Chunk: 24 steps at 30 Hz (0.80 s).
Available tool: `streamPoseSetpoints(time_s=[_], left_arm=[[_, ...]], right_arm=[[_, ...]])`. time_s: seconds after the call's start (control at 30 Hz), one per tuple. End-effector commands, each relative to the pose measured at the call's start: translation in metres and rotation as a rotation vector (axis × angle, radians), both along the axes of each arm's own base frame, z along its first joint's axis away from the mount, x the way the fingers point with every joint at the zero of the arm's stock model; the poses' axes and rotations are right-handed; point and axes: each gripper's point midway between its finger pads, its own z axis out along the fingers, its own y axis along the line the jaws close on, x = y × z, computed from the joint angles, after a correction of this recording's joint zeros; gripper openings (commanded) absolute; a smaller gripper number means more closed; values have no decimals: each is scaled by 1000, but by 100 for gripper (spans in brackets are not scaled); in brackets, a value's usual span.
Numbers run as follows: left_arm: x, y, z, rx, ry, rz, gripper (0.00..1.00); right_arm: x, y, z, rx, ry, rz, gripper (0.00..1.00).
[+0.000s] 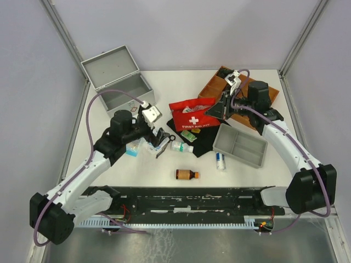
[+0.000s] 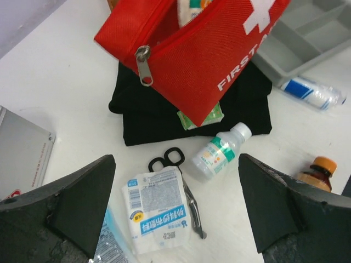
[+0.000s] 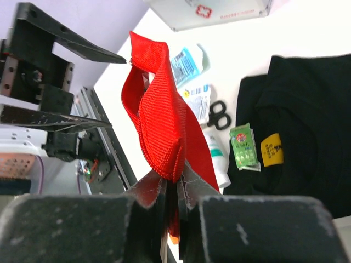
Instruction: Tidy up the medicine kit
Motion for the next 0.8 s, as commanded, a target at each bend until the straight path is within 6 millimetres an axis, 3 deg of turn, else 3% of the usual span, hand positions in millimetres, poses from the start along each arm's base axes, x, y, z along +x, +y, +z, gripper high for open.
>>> streamPoseSetpoints(time_s=[0.0,0.13,0.27,0.47,0.77], left_arm=[[19,-12,56,-267,39,-47,99],[32,-4,72,-416,97,-110,100],[21,-15,76,-480,130,-234,98],[4,-24,94,-549,102,-357,96],[5,-31,90,-568,156,-412,84]], right_arm=[[3,1,72,190,-145,-37,7],[1,2,87,243,-170,-48,7],[-1,6,95,295,-164,-20,8],[-14,14,88,314,-155,65,8],[-29,25,83,323,-144,153,8]])
